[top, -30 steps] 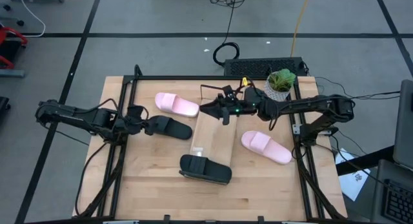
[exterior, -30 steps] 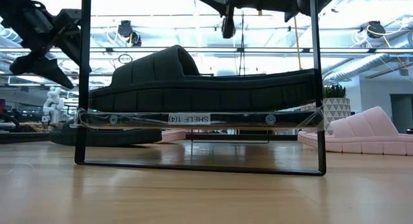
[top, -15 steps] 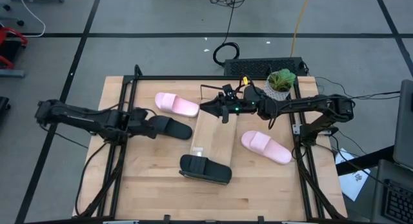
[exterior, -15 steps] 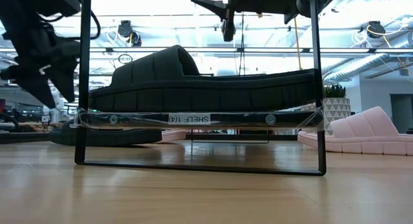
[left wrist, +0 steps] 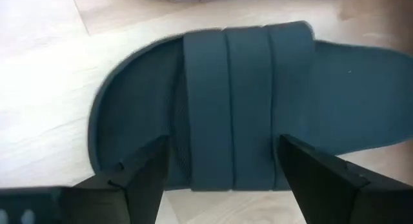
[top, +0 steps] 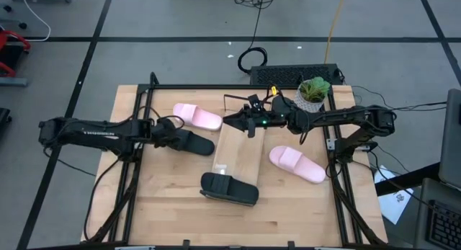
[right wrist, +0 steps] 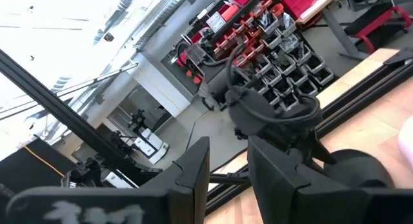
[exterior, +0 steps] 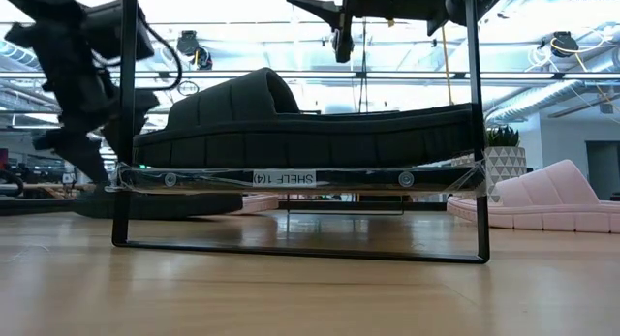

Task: Pick and place slides into the shelf
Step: Put the black slide on the shelf

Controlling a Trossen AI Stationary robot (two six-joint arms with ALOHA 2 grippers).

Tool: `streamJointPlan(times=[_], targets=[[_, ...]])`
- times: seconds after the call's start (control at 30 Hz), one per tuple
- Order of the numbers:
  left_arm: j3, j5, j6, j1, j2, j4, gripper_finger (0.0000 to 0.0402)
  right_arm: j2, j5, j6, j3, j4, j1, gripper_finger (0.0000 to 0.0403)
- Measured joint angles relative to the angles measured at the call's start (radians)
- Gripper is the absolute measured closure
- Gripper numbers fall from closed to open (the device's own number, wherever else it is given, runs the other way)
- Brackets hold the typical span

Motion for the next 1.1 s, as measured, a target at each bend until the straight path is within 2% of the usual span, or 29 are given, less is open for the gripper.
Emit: streamJointPlan(times=[0.2, 0.53, 0.67, 0.97, 1.03, 1.1], targets=[[-0.055, 0.044, 0.019, 0.028, -0.010, 0.188, 0.0119, 0.000, -0.023, 0.010, 0.000, -0.021, 0.000, 0.0310], [-0.056, 0.173, 0.095, 0.068, -0.008, 0.187, 0.0129, 0.000, -0.023, 0.010, 0.000, -0.029, -0.016, 0.0310], [-0.056, 0.207, 0.132, 0.090, -0.008, 0.181, 0.0184, 0.000, -0.023, 0.010, 0.000, -0.046, -0.026, 0.0310], [-0.057, 0.330, 0.167, 0.142, -0.012, 0.182, 0.0361, 0.000, -0.023, 0.010, 0.000, -0.079, -0.027, 0.0310], [-0.057, 0.352, 0.168, 0.154, -0.018, 0.186, 0.0387, 0.000, -0.023, 0.007, 0.000, -0.082, -0.027, 0.0310], [-0.057, 0.372, 0.167, 0.166, -0.031, 0.186, 0.0391, 0.000, -0.023, 0.007, 0.000, -0.082, -0.027, 0.0310]])
